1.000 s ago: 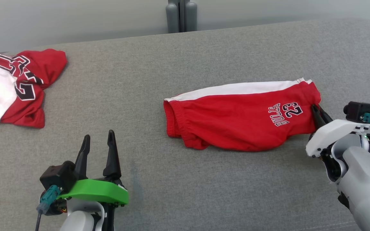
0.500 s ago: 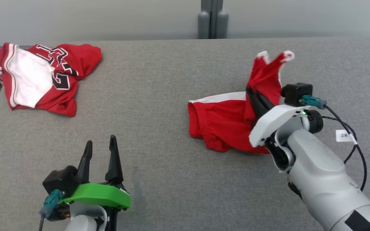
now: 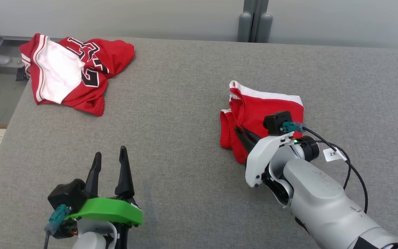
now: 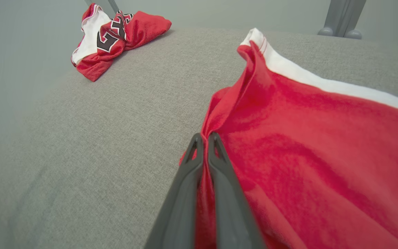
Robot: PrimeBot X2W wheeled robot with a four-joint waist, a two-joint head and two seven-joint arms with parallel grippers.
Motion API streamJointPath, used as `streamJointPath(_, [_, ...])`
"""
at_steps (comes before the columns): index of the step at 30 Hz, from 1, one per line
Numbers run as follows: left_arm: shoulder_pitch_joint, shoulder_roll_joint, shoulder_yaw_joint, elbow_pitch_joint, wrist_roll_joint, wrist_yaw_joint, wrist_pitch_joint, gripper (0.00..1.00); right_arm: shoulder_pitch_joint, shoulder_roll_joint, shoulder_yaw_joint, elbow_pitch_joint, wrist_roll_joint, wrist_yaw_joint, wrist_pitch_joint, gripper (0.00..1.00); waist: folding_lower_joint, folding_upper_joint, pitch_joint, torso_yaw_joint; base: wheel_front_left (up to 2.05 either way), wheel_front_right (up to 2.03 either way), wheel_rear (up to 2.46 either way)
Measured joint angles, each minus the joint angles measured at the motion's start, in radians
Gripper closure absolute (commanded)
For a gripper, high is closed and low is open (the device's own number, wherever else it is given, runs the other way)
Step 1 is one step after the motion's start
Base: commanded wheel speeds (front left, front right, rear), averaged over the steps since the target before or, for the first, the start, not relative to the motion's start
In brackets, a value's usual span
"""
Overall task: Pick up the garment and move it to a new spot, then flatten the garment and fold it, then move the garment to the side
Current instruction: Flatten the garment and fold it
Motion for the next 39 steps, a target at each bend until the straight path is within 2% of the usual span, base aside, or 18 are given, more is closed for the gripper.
streamJointPath(2, [0.000, 0.000, 0.002, 0.001, 0.002, -0.003, 0.000, 0.00, 0.000, 0.002, 0.021, 0.007, 0.003, 0.000, 0.007, 1.00, 0.0000, 0.0000, -0.002, -0.004, 0.00, 0.00, 0.00])
streamJointPath(3, [0.000, -0.001, 0.002, 0.001, 0.003, -0.003, 0.000, 0.00, 0.001, 0.002, 0.034, 0.009, 0.008, 0.000, 0.007, 0.91, 0.0000, 0.0000, -0.003, -0.007, 0.00, 0.00, 0.00])
streamJointPath(4, [0.001, -0.002, 0.001, 0.002, 0.004, -0.005, 0.000, 0.00, 0.002, 0.003, 0.044, 0.009, 0.015, 0.000, 0.007, 0.56, 0.0000, 0.0000, -0.004, -0.011, 0.00, 0.00, 0.00])
streamJointPath(5, [0.001, -0.003, 0.000, 0.002, 0.006, -0.007, 0.000, 0.00, 0.002, 0.004, 0.050, 0.009, 0.020, 0.000, 0.007, 0.46, 0.0000, 0.0000, -0.006, -0.014, 0.00, 0.00, 0.00])
streamJointPath(6, [0.002, -0.004, -0.002, 0.003, 0.006, -0.008, 0.000, 0.00, 0.003, 0.005, 0.060, 0.008, 0.024, 0.000, 0.006, 0.00, 0.0000, 0.0000, -0.007, -0.018, 0.00, 0.00, 0.00])
streamJointPath(16, [0.014, -0.017, -0.042, 0.016, 0.003, -0.024, 0.005, 0.00, 0.025, -0.027, 0.119, -0.077, 0.074, 0.000, -0.079, 0.00, 0.0000, 0.0000, -0.027, -0.062, 0.00, 0.00, 0.00])
streamJointPath(24, [0.021, -0.022, -0.068, 0.020, 0.006, -0.025, 0.011, 0.00, 0.035, -0.105, 0.028, -0.102, 0.063, 0.000, -0.125, 0.00, 0.0000, 0.0000, -0.036, -0.090, 0.00, 0.00, 0.00])
streamJointPath(29, [0.021, -0.022, -0.070, 0.020, 0.006, -0.025, 0.012, 0.00, 0.042, -0.119, -0.012, -0.092, 0.008, 0.000, -0.127, 0.00, 0.0000, 0.0001, -0.031, -0.092, 0.00, 0.00, 0.00])
streamJointPath(30, [0.021, -0.022, -0.070, 0.020, 0.006, -0.025, 0.012, 0.00, 0.042, -0.116, -0.012, -0.089, -0.009, 0.000, -0.127, 0.07, 0.0000, 0.0000, -0.029, -0.091, 0.00, 0.00, 0.00])
streamJointPath(31, [0.021, -0.021, -0.070, 0.020, 0.006, -0.025, 0.012, 0.00, 0.042, -0.111, -0.009, -0.086, -0.025, 0.000, -0.128, 0.48, 0.0000, 0.0000, -0.026, -0.090, 0.00, 0.00, 0.00])
streamJointPath(32, [0.020, -0.021, -0.070, 0.019, 0.006, -0.025, 0.013, 0.00, 0.042, -0.106, -0.004, -0.081, -0.034, 0.000, -0.129, 0.63, 0.0000, 0.0000, -0.024, -0.089, 0.00, 0.00, 0.00])
streamJointPath(33, [0.019, -0.021, -0.070, 0.019, 0.006, -0.025, 0.012, 0.00, 0.042, -0.098, 0.007, -0.073, -0.046, 0.000, -0.130, 0.88, 0.0000, 0.0000, -0.020, -0.087, 0.00, 0.00, 0.00])
streamJointPath(34, [0.018, -0.021, -0.070, 0.019, 0.005, -0.025, 0.012, 0.00, 0.042, -0.089, 0.018, -0.061, -0.057, 0.000, -0.130, 0.98, 0.0000, 0.0000, -0.017, -0.083, 0.00, 0.00, 0.00])
streamJointPath(35, [0.016, -0.021, -0.070, 0.020, 0.005, -0.025, 0.013, 0.00, 0.042, -0.079, 0.027, -0.052, -0.060, 0.000, -0.130, 1.00, 0.0000, 0.0000, -0.014, -0.080, 0.00, 0.00, 0.00])
streamJointPath(39, [0.007, -0.021, -0.070, 0.022, 0.005, -0.025, 0.012, 0.00, 0.041, -0.038, 0.072, -0.015, -0.062, 0.000, -0.116, 1.00, 0.0000, 0.0000, -0.003, -0.059, 0.00, 0.00, 0.00])
